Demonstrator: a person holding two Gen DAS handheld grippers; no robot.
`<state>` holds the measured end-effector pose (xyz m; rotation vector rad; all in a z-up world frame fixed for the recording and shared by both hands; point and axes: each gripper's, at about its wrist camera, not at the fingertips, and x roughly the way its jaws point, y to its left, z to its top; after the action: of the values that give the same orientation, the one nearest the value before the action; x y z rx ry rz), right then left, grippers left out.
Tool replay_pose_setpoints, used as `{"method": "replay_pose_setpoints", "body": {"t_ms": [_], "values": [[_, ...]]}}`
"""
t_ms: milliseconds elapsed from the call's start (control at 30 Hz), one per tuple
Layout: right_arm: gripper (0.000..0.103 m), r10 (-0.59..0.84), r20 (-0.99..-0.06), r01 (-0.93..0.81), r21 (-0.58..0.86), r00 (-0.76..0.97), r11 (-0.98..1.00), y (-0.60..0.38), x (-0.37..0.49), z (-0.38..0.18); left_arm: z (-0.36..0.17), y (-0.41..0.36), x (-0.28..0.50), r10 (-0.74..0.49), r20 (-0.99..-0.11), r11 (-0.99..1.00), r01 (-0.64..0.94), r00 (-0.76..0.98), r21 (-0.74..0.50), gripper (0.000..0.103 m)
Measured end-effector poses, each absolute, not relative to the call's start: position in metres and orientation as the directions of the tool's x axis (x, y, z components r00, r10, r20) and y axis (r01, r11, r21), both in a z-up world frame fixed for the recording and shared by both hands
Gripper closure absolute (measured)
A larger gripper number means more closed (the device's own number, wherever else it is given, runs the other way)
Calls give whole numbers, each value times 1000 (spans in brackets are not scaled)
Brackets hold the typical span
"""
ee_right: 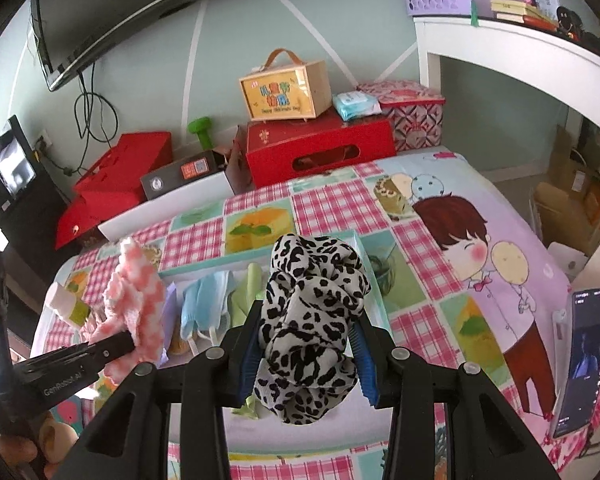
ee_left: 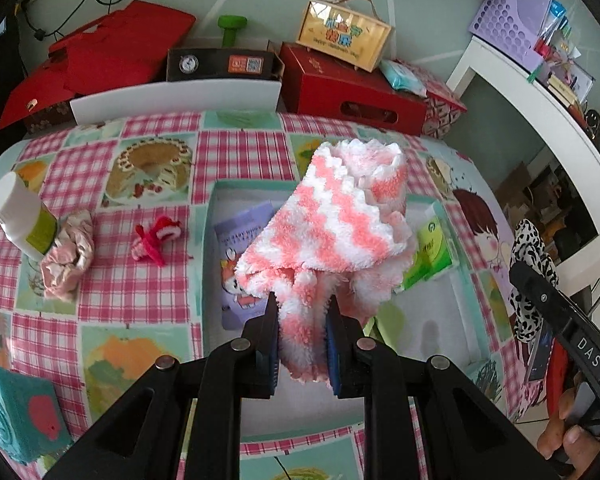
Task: Organize soft objects
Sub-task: 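Carry leopard cloth over tray with right tool while left tool carries pink-white towel there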
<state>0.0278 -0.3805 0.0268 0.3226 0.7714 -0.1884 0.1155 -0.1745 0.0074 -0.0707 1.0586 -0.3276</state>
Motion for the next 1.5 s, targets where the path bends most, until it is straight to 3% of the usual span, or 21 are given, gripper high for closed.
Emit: {"method": "replay_pose_setpoints", "body": {"t_ms": [833,1300,1500], "values": [[59,31,-851,266,199,524,943,-366,48,-52,-45,-198,104,-267,-921,945,265,283,-192,83],[57,18,-879,261,161,476,952,-361,58,-66,-58,-203,108,-235,-938,951,259,254,-169,82],[56,7,-873,261,153,487,953,-360,59,-62,-53,-202,106,-238,-935,950,265,262,-167,68]]}}
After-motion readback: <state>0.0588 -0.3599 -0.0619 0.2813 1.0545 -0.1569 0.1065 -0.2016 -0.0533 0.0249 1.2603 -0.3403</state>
